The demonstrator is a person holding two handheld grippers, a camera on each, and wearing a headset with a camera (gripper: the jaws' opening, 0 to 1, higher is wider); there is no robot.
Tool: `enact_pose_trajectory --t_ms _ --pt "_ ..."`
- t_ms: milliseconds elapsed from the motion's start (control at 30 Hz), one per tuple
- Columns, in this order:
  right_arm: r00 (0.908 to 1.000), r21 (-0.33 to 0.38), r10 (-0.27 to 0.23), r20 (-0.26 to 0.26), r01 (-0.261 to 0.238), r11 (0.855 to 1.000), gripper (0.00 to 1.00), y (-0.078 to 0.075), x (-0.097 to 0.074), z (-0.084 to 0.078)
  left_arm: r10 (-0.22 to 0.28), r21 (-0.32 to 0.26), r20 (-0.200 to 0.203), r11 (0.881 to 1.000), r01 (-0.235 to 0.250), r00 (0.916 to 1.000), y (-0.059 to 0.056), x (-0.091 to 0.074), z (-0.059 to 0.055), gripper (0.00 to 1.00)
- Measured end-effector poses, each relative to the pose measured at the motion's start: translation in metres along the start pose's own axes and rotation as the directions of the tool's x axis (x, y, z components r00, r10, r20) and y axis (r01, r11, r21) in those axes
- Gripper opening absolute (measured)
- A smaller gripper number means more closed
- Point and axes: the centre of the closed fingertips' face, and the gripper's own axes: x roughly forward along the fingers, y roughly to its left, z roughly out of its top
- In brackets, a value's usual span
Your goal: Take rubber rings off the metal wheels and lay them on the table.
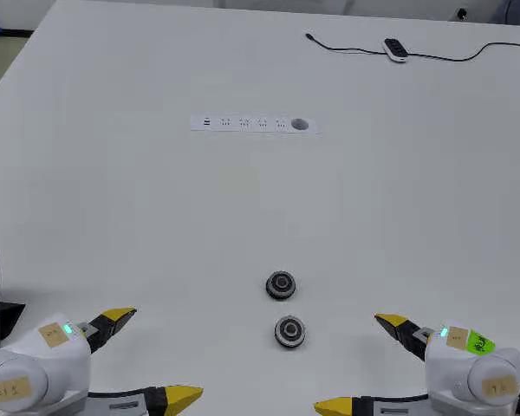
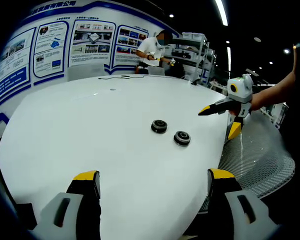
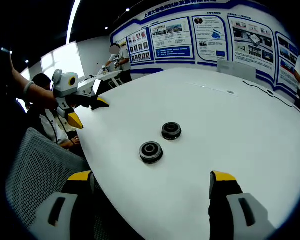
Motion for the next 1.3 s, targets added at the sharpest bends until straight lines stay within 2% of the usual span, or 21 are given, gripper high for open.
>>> enact_pose_trajectory --t_ms 300,500,1000,1300 --pt "0.9999 0.025 0.01 -0.006 -0.01 1.0 0.89 0.003 0.008 0.0 -0.023 0.006 -0.022 1.0 0.023 0.9995 -0.006 0.01 0.002 0.83" --pt "0.9997 0.077 0.025 -0.002 -0.024 0.997 0.85 0.006 0.013 0.0 -0.043 0.017 -0.032 0.999 0.043 0.9986 -0.011 0.017 0.004 0.77" --pt "0.9971 0.171 0.074 0.017 -0.076 0.982 0.8 0.016 0.027 0.001 -0.089 0.065 -0.049 0.994 0.092 0.9949 -0.022 0.038 0.018 0.63" --pt "0.9947 0.218 0.093 0.044 -0.101 0.971 0.76 0.019 0.033 0.007 -0.131 0.102 -0.06 0.985 0.137 0.9895 -0.032 0.052 0.027 0.54"
